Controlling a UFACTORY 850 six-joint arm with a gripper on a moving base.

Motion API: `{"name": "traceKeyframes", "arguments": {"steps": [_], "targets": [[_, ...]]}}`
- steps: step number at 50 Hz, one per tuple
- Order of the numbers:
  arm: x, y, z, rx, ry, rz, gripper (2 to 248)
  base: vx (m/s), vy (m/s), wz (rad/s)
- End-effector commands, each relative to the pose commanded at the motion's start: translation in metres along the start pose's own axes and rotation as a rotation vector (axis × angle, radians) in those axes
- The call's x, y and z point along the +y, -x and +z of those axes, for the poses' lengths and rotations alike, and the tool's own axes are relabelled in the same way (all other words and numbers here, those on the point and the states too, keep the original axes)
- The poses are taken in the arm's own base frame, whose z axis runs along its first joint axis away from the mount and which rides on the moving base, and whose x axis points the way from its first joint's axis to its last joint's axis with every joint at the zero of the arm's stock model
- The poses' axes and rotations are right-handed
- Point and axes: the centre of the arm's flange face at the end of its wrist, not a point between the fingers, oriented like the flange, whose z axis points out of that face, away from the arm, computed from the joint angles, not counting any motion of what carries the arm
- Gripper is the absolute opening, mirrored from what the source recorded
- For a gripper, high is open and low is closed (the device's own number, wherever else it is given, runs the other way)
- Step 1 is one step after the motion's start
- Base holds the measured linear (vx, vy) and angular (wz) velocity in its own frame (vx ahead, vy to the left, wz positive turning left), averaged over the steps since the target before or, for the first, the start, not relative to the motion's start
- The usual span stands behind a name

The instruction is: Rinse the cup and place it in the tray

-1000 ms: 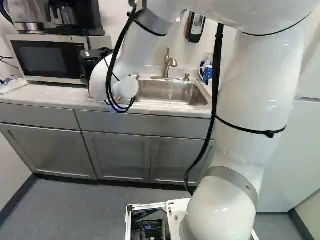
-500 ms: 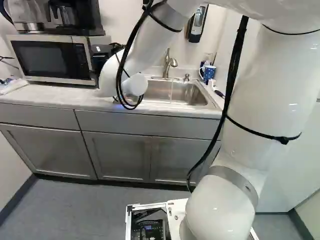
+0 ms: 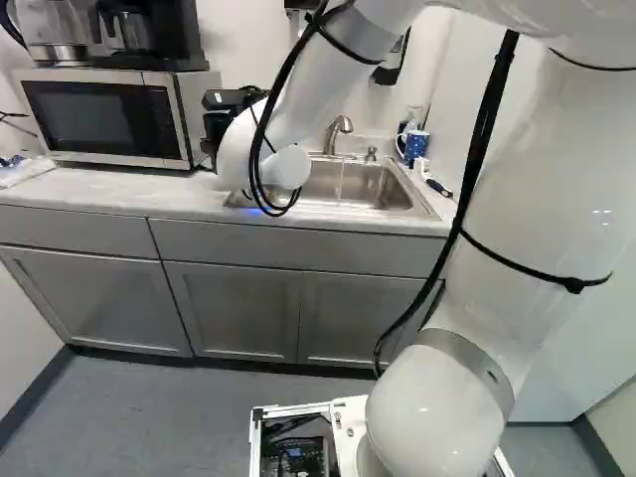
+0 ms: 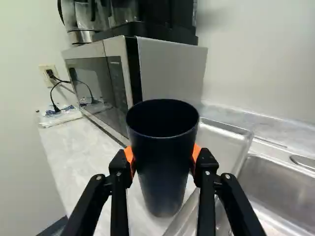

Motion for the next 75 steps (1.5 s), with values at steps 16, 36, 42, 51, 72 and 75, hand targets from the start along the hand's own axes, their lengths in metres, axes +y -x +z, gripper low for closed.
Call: {"name": "traceKeyframes", "arguments": {"steps": [16, 36, 42, 51, 72, 75], "targets": [[0.022, 0.001, -0.012, -0.001, 0.045, 0.005, 125, 0.0, 0.0, 0.0], [0.05, 0.003, -0.026, -0.001, 0.106, 0.011, 125, 0.0, 0.0, 0.0], [0.059, 0.003, -0.028, -0.001, 0.124, 0.013, 125, 0.0, 0.0, 0.0], [0.072, 0.003, -0.031, -0.001, 0.154, 0.016, 125, 0.0, 0.0, 0.0], [0.104, 0.004, -0.038, -0.002, 0.222, 0.023, 125, 0.0, 0.0, 0.0], [0.108, 0.006, -0.039, -0.005, 0.232, 0.024, 125, 0.0, 0.0, 0.0]]}}
